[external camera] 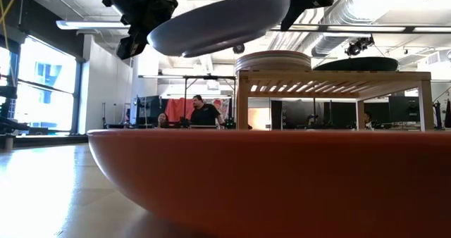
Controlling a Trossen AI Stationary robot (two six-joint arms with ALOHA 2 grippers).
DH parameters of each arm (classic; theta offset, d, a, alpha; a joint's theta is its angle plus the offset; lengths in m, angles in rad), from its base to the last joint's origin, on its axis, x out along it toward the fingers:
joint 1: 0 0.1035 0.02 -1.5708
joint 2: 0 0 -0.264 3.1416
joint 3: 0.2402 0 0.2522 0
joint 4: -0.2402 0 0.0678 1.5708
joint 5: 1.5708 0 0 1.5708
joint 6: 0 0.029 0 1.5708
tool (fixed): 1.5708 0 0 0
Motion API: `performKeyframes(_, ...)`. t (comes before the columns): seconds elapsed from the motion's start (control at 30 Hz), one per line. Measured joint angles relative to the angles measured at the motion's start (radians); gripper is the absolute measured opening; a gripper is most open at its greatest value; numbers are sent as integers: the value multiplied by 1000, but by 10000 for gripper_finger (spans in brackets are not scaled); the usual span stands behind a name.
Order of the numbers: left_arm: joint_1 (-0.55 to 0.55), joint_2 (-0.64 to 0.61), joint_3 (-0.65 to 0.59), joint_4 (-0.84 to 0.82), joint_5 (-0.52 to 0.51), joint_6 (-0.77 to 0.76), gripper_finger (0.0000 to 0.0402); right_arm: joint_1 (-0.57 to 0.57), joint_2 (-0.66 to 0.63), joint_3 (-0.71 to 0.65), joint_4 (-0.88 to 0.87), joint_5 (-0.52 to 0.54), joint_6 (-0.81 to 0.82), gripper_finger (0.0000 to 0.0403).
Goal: Place and stack plates onto a shelf
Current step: Stack the blue plate on top of the green plate
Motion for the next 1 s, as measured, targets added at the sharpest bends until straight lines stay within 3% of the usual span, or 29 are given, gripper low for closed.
performKeyframes(0.2, -4, 0, 0, 11, 0, 19, 0, 0, 10, 0, 5, -1, 3, 135)
performKeyframes(0.47, -4, 0, 0, 13, 1, 19, 12, -1, 10, 0, 15, -11, 4, 11)
performKeyframes(1.0, -5, 0, 0, 31, 18, 73, 25, -1, 10, 0, 20, -13, 27, 2)
